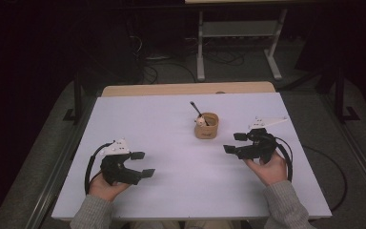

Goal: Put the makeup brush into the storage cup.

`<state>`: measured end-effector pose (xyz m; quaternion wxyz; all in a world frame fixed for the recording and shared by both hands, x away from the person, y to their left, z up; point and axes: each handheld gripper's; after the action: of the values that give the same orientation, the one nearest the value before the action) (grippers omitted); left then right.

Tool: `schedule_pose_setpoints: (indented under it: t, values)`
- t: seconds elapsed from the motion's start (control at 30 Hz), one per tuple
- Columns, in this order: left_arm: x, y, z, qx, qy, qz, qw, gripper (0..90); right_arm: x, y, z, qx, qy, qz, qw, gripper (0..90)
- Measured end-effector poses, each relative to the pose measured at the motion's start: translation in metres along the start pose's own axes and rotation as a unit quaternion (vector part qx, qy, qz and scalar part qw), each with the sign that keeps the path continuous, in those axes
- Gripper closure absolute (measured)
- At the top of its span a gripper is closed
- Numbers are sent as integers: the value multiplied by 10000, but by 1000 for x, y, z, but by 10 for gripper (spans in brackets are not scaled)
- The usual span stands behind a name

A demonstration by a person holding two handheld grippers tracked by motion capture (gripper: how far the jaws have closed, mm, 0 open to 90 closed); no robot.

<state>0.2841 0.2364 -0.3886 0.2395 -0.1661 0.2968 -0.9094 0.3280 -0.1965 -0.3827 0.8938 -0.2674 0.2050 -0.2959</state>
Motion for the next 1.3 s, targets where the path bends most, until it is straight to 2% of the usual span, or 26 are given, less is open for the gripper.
schedule_pose_setpoints:
  t: [0.2,0.27,0.47,0.87,1.3]
  values:
    - [0,0,-1,-31,-14,33,10000,214,-6,-3,-8,-15,-1,-28,10000,278]
    - [-1,-1,-2,-19,-29,43,10000,211,-7,-5,-12,58,4,-36,10000,280]
    - [-1,-2,-3,-18,-51,75,10000,202,-8,-3,-25,-18,33,-74,10000,275]
    - [-1,-3,-5,6,-47,91,9999,198,-9,-6,-39,-19,105,-173,9998,266]
    - [0,2,-10,-92,-30,116,9999,198,-12,-4,-51,19,198,-147,9997,263]
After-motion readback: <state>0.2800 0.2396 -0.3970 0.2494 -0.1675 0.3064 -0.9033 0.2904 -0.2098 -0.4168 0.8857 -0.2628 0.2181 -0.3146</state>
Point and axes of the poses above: each handheld gripper's, and its own axes: y roughly forward along the jaws, z roughly out of its top, x roughly to its right, and after that the axes turned 3 degrees about -x, right-handed
